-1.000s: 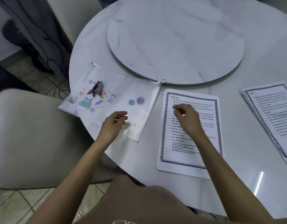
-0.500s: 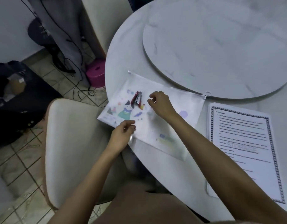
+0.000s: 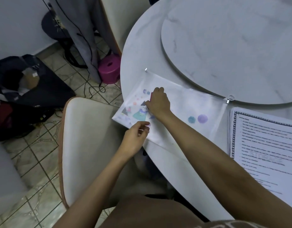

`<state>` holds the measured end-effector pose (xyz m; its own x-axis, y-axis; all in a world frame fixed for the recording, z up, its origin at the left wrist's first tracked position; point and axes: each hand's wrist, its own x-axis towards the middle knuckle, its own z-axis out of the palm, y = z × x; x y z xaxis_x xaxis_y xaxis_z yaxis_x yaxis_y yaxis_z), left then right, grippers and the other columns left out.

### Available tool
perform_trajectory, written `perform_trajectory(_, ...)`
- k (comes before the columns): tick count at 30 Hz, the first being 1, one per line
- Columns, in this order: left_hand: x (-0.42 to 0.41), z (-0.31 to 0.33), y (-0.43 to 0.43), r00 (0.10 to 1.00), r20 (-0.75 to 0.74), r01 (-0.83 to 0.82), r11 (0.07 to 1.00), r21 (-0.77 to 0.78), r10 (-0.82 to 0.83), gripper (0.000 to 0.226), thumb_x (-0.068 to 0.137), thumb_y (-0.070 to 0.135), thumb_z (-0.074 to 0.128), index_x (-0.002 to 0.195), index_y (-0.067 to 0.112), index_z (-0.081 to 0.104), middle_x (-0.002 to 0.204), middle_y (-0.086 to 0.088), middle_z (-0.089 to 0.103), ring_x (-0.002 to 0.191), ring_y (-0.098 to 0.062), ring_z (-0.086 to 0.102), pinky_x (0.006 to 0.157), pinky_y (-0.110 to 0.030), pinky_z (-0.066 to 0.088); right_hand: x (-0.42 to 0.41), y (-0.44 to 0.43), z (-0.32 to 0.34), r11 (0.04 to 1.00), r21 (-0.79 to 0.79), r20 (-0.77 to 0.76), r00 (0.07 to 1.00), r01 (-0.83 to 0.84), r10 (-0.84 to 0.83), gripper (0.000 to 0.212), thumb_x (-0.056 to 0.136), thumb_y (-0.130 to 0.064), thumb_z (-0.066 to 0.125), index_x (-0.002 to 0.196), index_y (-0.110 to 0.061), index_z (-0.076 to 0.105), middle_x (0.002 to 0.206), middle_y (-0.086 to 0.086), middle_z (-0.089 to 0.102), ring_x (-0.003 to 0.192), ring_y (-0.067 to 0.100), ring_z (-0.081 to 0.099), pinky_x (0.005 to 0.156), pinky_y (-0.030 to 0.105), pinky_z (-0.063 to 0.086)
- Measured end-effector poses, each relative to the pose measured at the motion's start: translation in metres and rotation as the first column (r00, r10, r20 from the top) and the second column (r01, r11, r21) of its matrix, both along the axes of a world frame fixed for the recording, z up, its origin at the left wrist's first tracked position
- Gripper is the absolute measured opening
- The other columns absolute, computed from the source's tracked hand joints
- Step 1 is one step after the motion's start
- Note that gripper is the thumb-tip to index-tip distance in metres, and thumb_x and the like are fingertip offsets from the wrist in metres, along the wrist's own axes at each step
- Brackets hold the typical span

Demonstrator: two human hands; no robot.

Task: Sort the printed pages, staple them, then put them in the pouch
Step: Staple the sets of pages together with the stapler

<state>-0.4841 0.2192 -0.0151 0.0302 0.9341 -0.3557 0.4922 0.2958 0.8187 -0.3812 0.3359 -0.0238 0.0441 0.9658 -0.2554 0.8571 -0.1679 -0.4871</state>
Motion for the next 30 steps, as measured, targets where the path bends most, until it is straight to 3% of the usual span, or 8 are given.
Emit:
perform_trajectory(3,0.0,0.001,0.0,1.0,-0.013,0.01,1.0,0.016,-0.01,0.024,0.093,0.013,0.049,0.114,0.017,0.06,0.101,0.0,0.066,0.09,-0.007,0.059,0.07,0.0,0.041,0.01,-0.003,0.0,1.0,0.001,-0.068,0.998,0.006,-0.006,0.033,0.083,-0.013,0.059,0.111,0.001,0.048,0.118,0.018,0.046,0.107,0.033,0.047,0.069,0.03,0.034)
perform_trajectory(5,0.004,0.002,0.001,1.0,-0.023,0.013,1.0,0.021,-0.013,0.025,0.093,0.013,0.049,0.116,0.016,0.06,0.102,0.002,0.065,0.086,-0.001,0.057,0.069,0.002,0.04,0.023,-0.008,-0.001,0.999,-0.005,-0.18,0.983,0.039,-0.039,0.011,0.082,-0.013,0.058,0.085,-0.004,0.052,0.1,0.019,0.049,0.093,0.032,0.047,0.061,0.027,0.031)
perform_trajectory(7,0.012,0.004,0.0,1.0,-0.022,0.015,0.999,0.032,-0.015,0.026,0.093,0.012,0.049,0.116,0.015,0.06,0.101,0.003,0.064,0.084,0.003,0.056,0.069,0.001,0.04,0.041,-0.017,-0.001,0.996,-0.004,-0.265,0.96,0.086,-0.084,0.023,0.081,-0.014,0.059,0.066,-0.008,0.043,0.083,0.018,0.049,0.077,0.027,0.044,0.05,0.027,0.025)
perform_trajectory(12,0.045,0.007,-0.002,0.998,-0.013,0.058,0.997,0.051,-0.058,0.025,0.094,0.013,0.048,0.116,0.016,0.059,0.103,0.003,0.063,0.083,0.005,0.055,0.069,0.003,0.037,0.104,-0.057,0.011,0.975,0.031,-0.357,0.913,0.22,-0.195,0.028,0.087,-0.024,0.058,0.092,0.003,0.062,0.086,0.012,0.061,0.087,0.025,0.054,0.066,0.025,0.037)
perform_trajectory(14,0.064,0.009,-0.005,0.996,-0.003,0.086,0.995,0.048,-0.086,0.023,0.096,0.017,0.047,0.116,0.018,0.058,0.106,0.004,0.063,0.086,0.003,0.055,0.07,0.003,0.038,0.137,-0.075,0.018,0.956,0.044,-0.396,0.883,0.291,-0.251,0.031,0.089,-0.031,0.058,0.098,-0.001,0.063,0.083,0.004,0.064,0.083,0.017,0.056,0.06,0.015,0.036)
perform_trajectory(20,0.127,0.012,-0.025,0.985,0.04,0.167,0.985,0.044,-0.169,0.023,0.096,0.02,0.047,0.115,0.02,0.06,0.109,0.005,0.064,0.096,-0.01,0.06,0.075,-0.005,0.041,0.24,-0.13,0.028,0.882,0.101,-0.384,0.836,0.459,-0.391,0.022,0.085,-0.023,0.064,0.1,-0.007,0.063,0.082,-0.002,0.06,0.074,0.01,0.055,0.062,0.013,0.039)
perform_trajectory(26,0.194,0.017,-0.044,0.988,0.139,0.054,0.991,0.124,-0.071,0.025,0.096,0.01,0.043,0.109,0.018,0.062,0.093,0.012,0.065,0.084,0.001,0.061,0.072,-0.001,0.042,0.35,-0.179,0.012,0.825,0.18,-0.275,0.832,0.536,-0.481,0.027,0.085,-0.025,0.065,0.1,-0.002,0.062,0.099,0.014,0.061,0.088,0.025,0.059,0.075,0.022,0.041)
perform_trajectory(30,0.239,0.016,-0.051,0.991,0.1,0.078,0.986,0.148,-0.093,0.027,0.096,0.011,0.043,0.115,0.019,0.06,0.107,0.007,0.065,0.095,-0.005,0.06,0.076,-0.003,0.04,0.406,-0.203,0.0,0.81,0.176,-0.157,0.828,0.559,-0.538,0.031,0.087,-0.024,0.063,0.108,-0.002,0.059,0.11,0.02,0.053,0.1,0.033,0.055,0.089,0.035,0.044)
